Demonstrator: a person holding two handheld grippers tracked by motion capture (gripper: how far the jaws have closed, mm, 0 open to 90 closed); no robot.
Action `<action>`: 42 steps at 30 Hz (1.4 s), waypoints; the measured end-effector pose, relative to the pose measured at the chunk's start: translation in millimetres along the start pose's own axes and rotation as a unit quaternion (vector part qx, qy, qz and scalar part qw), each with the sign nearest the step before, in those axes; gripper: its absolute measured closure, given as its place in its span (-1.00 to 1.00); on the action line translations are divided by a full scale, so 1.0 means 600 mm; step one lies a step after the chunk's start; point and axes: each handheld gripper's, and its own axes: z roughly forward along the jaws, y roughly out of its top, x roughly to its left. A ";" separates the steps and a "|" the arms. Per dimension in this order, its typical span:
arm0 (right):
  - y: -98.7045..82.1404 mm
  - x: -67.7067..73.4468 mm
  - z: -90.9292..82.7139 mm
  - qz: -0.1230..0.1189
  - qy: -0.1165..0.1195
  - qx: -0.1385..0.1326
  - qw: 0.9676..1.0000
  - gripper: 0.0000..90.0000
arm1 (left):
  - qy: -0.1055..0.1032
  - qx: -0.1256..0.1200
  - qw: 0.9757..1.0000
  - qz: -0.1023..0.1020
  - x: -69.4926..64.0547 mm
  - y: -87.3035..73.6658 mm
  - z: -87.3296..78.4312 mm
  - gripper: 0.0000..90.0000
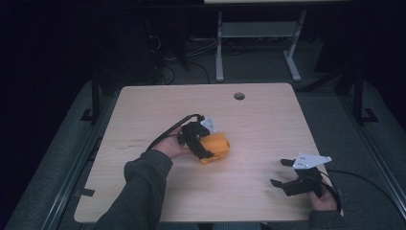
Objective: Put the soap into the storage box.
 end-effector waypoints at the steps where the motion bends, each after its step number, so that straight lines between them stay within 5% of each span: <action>1: 0.000 0.000 0.000 0.000 0.000 0.000 1.000 -0.70 | -0.001 -0.002 1.000 -0.001 -0.001 -0.002 -0.002 -0.62; 23: 0.000 0.001 0.002 0.001 0.002 0.004 1.000 -0.70 | 0.030 0.020 0.999 0.016 0.003 -0.020 -0.020 -0.61; 42: 0.001 0.002 0.001 0.003 0.000 0.003 1.000 -0.70 | 0.039 -0.011 0.999 0.012 -0.005 -0.024 -0.060 -0.59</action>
